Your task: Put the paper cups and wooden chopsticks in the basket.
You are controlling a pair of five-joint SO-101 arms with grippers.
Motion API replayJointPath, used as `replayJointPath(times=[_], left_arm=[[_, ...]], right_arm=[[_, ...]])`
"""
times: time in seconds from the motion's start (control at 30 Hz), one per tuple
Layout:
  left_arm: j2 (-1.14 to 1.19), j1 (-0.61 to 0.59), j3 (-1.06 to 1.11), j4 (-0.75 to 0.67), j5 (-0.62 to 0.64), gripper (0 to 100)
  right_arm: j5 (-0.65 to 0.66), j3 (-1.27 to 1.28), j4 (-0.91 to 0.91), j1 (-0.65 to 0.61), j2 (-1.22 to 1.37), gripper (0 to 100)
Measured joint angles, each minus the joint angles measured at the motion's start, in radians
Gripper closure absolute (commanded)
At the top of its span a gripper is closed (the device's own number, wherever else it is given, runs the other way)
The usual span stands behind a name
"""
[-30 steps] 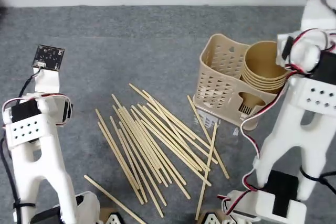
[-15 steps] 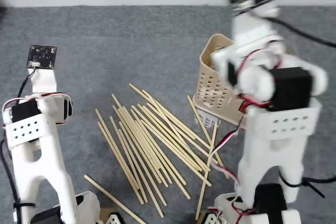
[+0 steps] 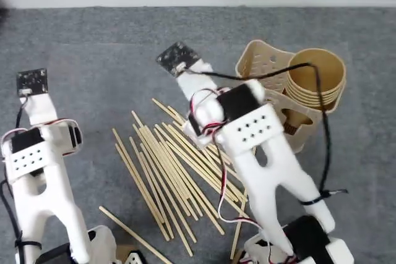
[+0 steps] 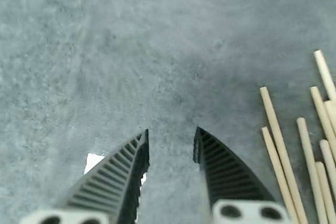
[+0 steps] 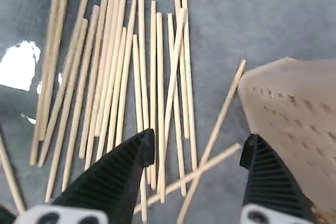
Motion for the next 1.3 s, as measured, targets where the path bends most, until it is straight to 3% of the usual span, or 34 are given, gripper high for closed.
replayJointPath(times=[0.33, 0.53, 0.93, 1.3], left_arm=[[0.000, 0.017, 0.118, -0.106, 0.005, 86], [0.000, 0.032, 0.130, -0.115, 0.005, 86], [0.000, 0.034, 0.161, -0.170, 0.005, 86], [0.000, 0.034, 0.161, -0.170, 0.005, 86]], right_arm=[[0.000, 0.331, -0.322, -0.086, 0.023, 71.6], [0.000, 0.311, -0.367, -0.084, 0.253, 71.5], [0.000, 0.029, -0.365, -0.058, 0.632, 71.9], [0.000, -0.014, -0.365, -0.054, 0.678, 93.1]])
